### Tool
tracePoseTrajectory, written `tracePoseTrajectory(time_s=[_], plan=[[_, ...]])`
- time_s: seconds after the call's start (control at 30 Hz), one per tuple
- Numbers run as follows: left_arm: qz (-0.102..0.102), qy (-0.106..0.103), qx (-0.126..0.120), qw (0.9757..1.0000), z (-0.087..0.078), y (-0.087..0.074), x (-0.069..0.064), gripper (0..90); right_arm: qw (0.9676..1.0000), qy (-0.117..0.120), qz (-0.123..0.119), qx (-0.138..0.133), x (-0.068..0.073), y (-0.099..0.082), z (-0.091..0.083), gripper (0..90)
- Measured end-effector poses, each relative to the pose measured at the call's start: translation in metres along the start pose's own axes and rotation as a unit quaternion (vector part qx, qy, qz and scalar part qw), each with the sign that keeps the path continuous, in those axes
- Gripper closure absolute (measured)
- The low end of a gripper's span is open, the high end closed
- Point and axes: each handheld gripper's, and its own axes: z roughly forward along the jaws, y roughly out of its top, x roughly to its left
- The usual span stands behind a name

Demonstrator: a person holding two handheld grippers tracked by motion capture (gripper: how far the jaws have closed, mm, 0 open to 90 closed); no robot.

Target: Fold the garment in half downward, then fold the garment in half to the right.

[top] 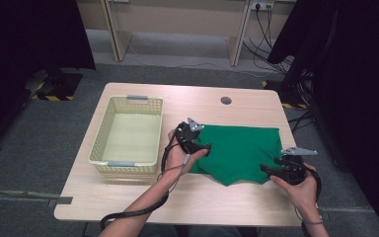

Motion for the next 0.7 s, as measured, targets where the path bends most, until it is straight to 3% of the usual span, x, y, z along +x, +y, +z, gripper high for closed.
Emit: tracePoseTrajectory(time_s=[0.2,0.33,0.53,0.7], plan=[[-0.013,0.004,0.003,0.9999,0.000,-0.002,0.010,14.4,1.0000,0.004,-0.006,0.002,0.005,0.003,0.003,32.3],[-0.033,0.004,0.003,0.9994,0.007,0.006,0.018,16.5,0.9999,0.007,-0.014,0.000,0.010,0.008,0.003,32.3],[-0.058,0.018,0.010,0.9981,0.026,0.026,0.032,20.7,0.9995,0.014,-0.028,-0.002,0.015,0.018,0.003,31.9],[-0.092,0.025,0.027,0.9951,0.049,0.028,0.044,24.2,0.9991,0.020,-0.038,-0.002,0.019,0.022,0.005,31.9]])
